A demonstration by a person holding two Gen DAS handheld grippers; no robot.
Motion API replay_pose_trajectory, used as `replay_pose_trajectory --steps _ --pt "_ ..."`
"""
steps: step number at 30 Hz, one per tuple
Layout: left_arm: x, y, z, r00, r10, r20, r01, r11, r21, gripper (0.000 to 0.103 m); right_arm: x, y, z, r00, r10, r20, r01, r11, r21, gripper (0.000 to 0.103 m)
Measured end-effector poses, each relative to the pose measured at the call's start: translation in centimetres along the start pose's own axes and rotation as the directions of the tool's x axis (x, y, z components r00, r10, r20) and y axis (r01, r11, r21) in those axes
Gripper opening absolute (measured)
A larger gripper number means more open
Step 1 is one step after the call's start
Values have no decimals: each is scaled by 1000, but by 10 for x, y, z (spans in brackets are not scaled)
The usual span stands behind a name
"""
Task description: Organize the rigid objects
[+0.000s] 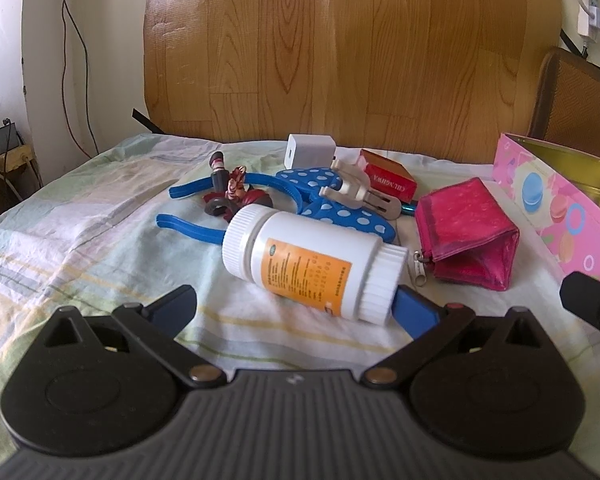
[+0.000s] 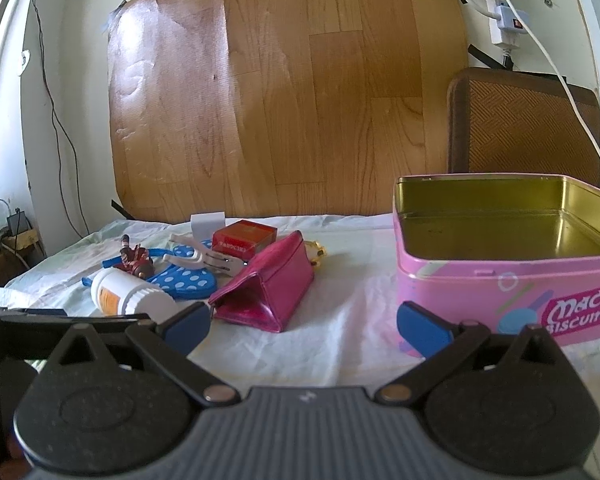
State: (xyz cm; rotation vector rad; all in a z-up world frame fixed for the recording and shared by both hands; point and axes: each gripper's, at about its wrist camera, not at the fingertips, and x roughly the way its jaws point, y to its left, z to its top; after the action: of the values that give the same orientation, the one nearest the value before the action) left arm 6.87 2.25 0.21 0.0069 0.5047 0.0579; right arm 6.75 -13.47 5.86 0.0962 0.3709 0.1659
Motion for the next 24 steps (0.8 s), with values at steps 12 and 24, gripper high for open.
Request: replay_pose_trajectory --steps 12,24 --pt "-1 -2 0 1000 -9 12 9 1000 12 103 -1 -2 1 1000 4 5 -4 1000 9 103" --pt "-4 -1 -2 999 -33 33 32 999 13 103 -3 -4 0 1000 16 11 -16 1000 22 103"
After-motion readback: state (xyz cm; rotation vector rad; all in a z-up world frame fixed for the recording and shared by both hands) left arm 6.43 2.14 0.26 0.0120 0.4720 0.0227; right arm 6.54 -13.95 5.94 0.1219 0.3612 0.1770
